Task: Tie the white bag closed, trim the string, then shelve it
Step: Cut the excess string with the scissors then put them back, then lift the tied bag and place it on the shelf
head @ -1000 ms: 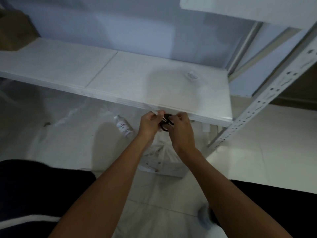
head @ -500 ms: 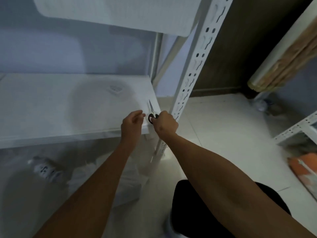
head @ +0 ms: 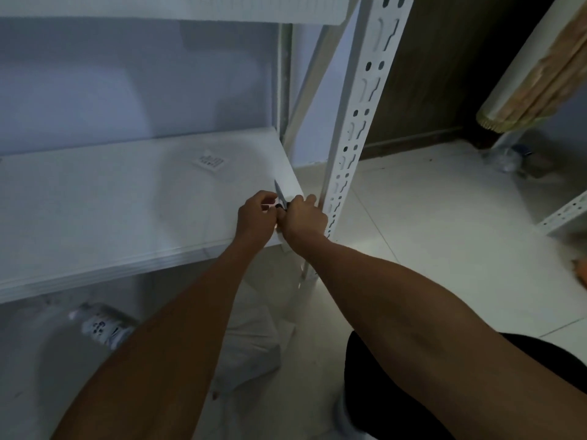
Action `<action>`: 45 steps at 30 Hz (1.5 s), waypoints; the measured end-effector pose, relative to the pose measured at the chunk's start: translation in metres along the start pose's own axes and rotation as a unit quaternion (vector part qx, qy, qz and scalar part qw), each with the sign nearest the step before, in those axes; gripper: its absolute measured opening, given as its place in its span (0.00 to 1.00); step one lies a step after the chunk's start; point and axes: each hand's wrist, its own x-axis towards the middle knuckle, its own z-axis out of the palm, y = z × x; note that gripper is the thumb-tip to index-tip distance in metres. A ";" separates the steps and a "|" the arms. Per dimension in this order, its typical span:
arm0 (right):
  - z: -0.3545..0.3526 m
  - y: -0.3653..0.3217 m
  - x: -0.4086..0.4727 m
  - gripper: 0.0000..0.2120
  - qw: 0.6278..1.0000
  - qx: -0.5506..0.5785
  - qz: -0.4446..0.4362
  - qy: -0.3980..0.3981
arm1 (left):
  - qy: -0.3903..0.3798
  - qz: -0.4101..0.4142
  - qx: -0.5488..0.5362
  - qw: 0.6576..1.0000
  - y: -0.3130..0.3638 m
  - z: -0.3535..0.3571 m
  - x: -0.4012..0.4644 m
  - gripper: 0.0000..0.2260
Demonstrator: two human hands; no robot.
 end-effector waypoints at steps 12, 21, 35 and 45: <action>-0.023 -0.017 -0.075 0.24 0.973 0.104 -0.172 -0.117 | -0.041 -0.022 -0.009 0.999 -0.007 -0.097 -0.076 0.16; -0.031 -0.054 -0.128 0.25 0.931 0.075 -0.230 -0.275 | -0.024 -0.069 -0.050 0.996 -0.043 -0.162 -0.149 0.16; 0.049 -0.014 -0.161 0.37 0.952 0.075 -0.109 -0.277 | -0.041 -0.369 0.106 0.923 -0.154 -0.159 -0.207 0.43; 0.096 -0.007 -0.170 0.42 0.936 0.193 0.102 -0.278 | 0.003 -0.383 -0.006 0.924 -0.180 -0.120 -0.210 0.38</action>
